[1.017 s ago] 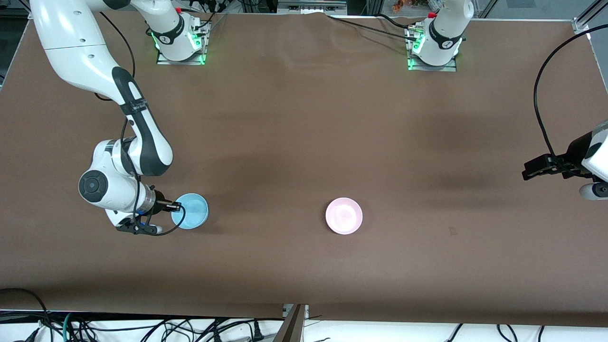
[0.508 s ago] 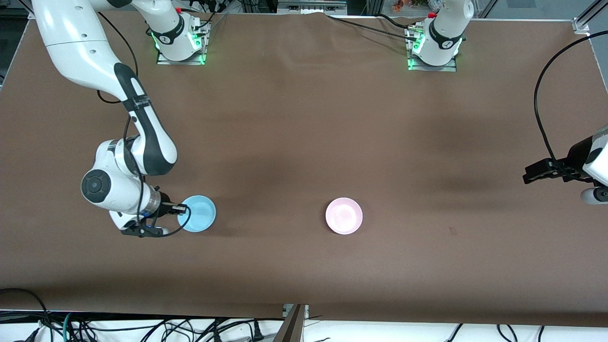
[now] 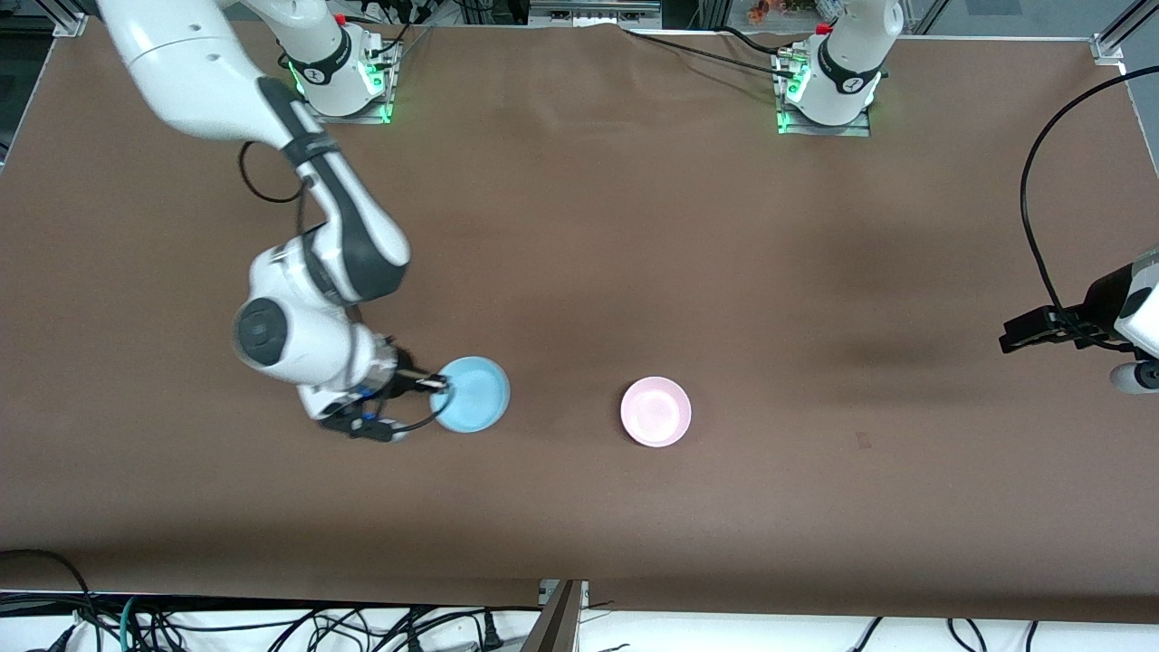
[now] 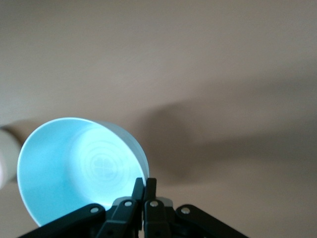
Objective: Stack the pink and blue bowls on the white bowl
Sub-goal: 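Carry the blue bowl with the right gripper over the pink bowl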
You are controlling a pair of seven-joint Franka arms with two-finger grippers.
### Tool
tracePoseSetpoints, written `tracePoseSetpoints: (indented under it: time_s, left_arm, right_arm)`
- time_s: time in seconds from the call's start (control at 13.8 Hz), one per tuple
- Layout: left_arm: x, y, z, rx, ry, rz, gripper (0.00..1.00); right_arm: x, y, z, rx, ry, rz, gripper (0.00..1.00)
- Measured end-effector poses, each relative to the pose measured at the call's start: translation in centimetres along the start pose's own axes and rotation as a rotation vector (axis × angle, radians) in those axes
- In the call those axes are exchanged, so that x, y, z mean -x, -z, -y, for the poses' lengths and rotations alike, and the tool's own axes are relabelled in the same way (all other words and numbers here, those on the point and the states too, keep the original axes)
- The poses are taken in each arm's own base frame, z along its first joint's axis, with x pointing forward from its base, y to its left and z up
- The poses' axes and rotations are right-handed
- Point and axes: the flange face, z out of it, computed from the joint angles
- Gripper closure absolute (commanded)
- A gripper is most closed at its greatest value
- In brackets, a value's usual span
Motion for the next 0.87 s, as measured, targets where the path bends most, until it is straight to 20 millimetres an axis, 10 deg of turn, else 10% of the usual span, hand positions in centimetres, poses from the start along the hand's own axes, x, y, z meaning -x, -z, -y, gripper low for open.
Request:
tracePoseSetpoints:
  time_s: [0.44,0.87]
  left_arm:
    - [0.0,0.0,0.2,0.0,0.003,-0.001,0.0]
    - [0.0,0.1,0.8,0.0,0.013,-0.003,0.0]
  right_arm:
    - [8.1,-3.1,12.7,-0.078,-0.113,-0.043,1.0]
    - [9.2,-8.9,17.1,-0.06,-0.069,-0.113,1.0]
